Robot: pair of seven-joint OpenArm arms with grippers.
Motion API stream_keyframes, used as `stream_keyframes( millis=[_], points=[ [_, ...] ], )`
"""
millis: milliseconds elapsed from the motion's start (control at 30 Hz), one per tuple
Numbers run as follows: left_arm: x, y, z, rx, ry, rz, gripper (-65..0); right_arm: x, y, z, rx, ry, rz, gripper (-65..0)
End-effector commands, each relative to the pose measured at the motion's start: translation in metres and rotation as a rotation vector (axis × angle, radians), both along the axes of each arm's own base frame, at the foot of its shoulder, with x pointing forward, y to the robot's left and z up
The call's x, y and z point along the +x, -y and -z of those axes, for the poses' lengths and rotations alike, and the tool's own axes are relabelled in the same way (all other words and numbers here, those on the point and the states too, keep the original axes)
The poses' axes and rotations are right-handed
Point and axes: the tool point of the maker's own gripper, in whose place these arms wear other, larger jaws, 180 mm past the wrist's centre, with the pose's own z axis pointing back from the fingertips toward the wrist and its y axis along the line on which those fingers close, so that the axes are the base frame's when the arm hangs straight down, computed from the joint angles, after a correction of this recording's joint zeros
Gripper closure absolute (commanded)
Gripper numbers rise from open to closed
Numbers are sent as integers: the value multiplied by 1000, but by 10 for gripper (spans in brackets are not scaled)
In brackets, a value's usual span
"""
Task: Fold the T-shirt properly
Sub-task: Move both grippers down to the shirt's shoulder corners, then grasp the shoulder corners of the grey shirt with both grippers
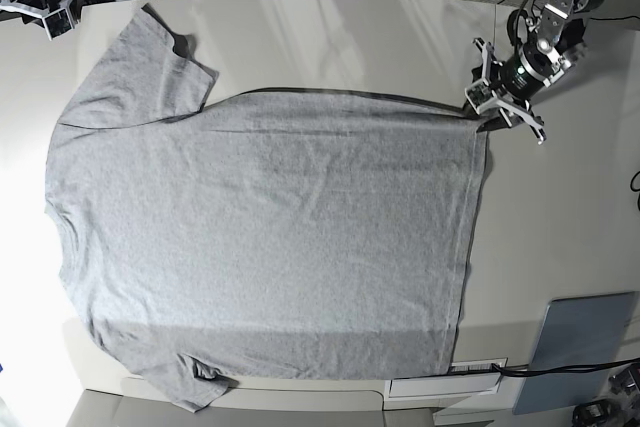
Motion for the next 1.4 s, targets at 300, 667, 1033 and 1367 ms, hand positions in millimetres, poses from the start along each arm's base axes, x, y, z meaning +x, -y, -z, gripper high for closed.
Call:
stream_keyframes(
  millis=[300,667,1033,1367],
  points=[
    [-11,13,29,111,-99,137,-149,2,11,-9,-99,-4,-29,-187],
    [-18,28,35,133,-82,179,0,33,22,-28,-282,1,-231,-189],
    [-10,25,31,134,-38,149,0,56,11,-8,-373,-92,-524,-189],
    [-10,23,32,146,-45,139,0,57,18,57,-354,-225,-508,-190]
  ],
)
